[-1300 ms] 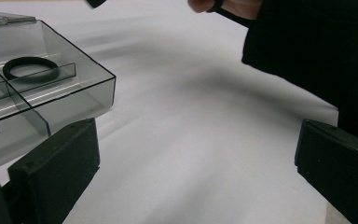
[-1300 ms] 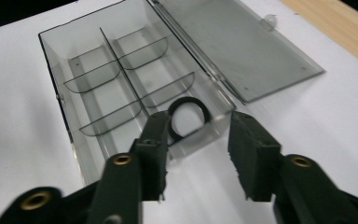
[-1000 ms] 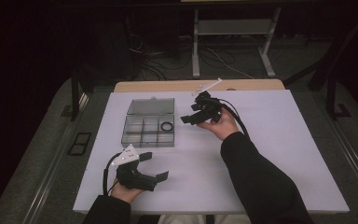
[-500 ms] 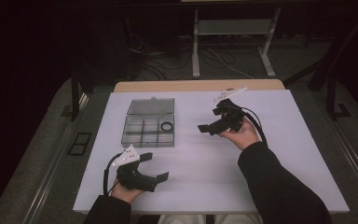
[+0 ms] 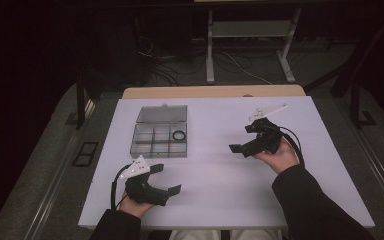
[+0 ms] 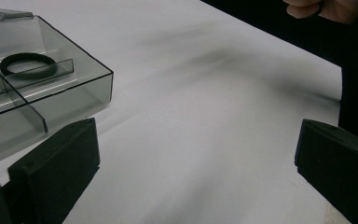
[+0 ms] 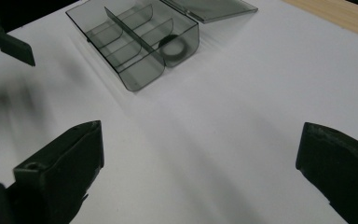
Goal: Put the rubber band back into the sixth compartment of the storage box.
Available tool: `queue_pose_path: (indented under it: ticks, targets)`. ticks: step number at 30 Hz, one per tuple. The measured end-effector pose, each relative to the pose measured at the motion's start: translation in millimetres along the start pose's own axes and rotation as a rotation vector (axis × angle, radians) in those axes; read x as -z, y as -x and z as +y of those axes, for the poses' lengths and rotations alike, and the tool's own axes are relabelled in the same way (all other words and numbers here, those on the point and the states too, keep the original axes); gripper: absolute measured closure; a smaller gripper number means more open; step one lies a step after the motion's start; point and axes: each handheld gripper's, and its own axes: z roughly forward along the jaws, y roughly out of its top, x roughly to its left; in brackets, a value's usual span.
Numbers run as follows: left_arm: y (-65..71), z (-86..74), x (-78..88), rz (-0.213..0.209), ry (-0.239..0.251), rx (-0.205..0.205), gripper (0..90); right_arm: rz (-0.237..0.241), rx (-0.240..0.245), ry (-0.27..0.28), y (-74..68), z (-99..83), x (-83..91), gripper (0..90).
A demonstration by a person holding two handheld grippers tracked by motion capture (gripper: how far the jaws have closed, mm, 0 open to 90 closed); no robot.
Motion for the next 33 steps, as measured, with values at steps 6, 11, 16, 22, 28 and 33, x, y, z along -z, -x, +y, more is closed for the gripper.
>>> queue_pose_path:
  ticks: [6,11,16,22,28,33]
  targets:
    - [0.0,-0.1,0.1,0.0,0.0,0.001,0.0,-0.008,-0.012,0.007,-1.9,-15.9,11.3,0.2]
    - [0.3,-0.2,0.1,0.001,0.0,0.001,0.0,-0.02,-0.026,0.016,-1.9,-34.3,21.8,0.2]
    - [0.3,-0.4,0.2,0.002,0.0,0.001,0.0,-0.026,-0.05,0.023,-1.5,-52.1,32.5,0.2]
    - [0.6,-0.6,0.1,0.003,-0.001,0.001,0.0,-0.032,-0.079,0.043,-2.7,-73.6,44.8,0.2]
    - [0.9,-0.7,-0.3,0.005,-0.004,-0.001,0.0,-0.052,-0.109,0.061,-4.4,-107.0,57.4,0.2]
    - [0.3,-1.0,-0.4,0.007,-0.011,-0.002,0.0,-0.062,-0.132,0.076,-7.1,-124.0,61.1,0.2]
